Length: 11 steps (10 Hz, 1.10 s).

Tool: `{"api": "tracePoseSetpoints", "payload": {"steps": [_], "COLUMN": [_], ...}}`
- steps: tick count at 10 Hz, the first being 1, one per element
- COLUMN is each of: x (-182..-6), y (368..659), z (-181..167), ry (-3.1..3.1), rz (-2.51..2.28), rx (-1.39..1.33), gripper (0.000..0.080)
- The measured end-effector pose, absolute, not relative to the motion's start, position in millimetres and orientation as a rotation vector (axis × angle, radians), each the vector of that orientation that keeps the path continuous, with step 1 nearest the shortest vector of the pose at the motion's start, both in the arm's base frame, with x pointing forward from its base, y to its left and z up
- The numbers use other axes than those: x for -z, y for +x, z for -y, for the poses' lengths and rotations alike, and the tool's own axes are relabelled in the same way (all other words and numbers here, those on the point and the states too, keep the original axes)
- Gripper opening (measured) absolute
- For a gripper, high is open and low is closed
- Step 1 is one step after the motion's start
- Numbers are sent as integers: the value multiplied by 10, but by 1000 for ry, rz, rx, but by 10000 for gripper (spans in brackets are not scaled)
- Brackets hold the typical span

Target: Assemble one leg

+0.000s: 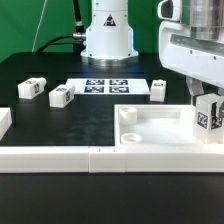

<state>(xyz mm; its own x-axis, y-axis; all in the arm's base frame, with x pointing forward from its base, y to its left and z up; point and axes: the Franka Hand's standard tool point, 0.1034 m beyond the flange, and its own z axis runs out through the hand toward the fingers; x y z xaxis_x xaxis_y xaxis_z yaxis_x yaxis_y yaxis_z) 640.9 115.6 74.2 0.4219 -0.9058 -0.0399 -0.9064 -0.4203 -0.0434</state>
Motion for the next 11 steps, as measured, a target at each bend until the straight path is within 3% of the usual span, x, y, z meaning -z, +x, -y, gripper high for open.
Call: {"api": "tracePoseSetpoints", "payload": {"steps": [1, 2, 3, 6, 11], "x": [-739, -747, -748, -742, -742], "y": [6408, 6424, 6427, 6429, 6426], "z": [-1158, -1166, -1167, -1139, -1165], "ry": [-2638, -2639, -2690, -2922, -3092], "rz": [-1595, -1582, -1491, -971, -220], "rx": [-14, -6, 0, 19, 48], "gripper": [449, 449, 574, 645, 648]}}
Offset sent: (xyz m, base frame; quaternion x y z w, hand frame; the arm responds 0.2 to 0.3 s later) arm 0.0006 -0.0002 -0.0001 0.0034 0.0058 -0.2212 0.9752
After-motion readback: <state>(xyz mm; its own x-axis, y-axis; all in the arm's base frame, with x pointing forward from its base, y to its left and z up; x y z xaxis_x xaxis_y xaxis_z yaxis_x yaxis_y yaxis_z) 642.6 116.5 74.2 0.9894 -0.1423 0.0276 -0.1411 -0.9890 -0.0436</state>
